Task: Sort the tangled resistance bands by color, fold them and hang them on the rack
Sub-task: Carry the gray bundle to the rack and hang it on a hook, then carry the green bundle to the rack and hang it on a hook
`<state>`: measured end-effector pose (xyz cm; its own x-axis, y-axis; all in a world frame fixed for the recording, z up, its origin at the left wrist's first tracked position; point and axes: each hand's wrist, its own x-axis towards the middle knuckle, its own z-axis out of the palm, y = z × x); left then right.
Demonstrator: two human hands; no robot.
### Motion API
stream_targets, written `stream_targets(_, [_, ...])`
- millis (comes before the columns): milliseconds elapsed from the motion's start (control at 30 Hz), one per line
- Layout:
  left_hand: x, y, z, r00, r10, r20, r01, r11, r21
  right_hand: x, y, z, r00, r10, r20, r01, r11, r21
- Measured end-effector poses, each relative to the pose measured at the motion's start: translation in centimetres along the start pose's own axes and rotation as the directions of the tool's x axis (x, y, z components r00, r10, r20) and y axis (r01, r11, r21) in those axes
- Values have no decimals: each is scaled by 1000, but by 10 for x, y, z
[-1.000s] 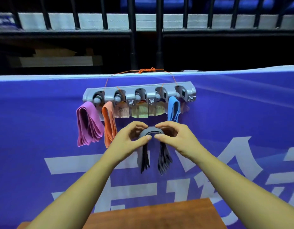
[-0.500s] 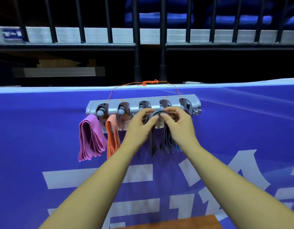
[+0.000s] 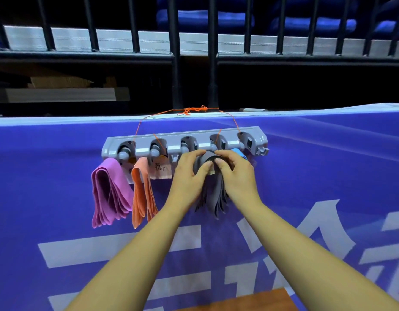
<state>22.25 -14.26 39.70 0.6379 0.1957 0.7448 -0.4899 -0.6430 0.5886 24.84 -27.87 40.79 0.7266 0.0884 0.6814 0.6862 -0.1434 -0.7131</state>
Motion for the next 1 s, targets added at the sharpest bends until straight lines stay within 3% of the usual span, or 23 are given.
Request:
stream_targets(200, [-6, -7, 1, 1000, 10, -21, -10, 1000, -14, -7, 3, 3, 999, 19, 45, -24, 994, 104])
stream_targets(500, [-8, -4, 0, 998, -33, -44, 30, 996, -87, -3, -4, 10, 992, 126, -6, -119, 955, 272])
stream_targets(633, [-9, -1, 0, 994, -99, -37, 90, 976, -199, -8, -5, 11, 994, 111, -3, -106, 958, 268])
stream_targets(1000, [-15, -1, 1, 985, -163, -55, 153, 976, -156, -15, -3, 14, 990, 137, -40, -129, 979, 156])
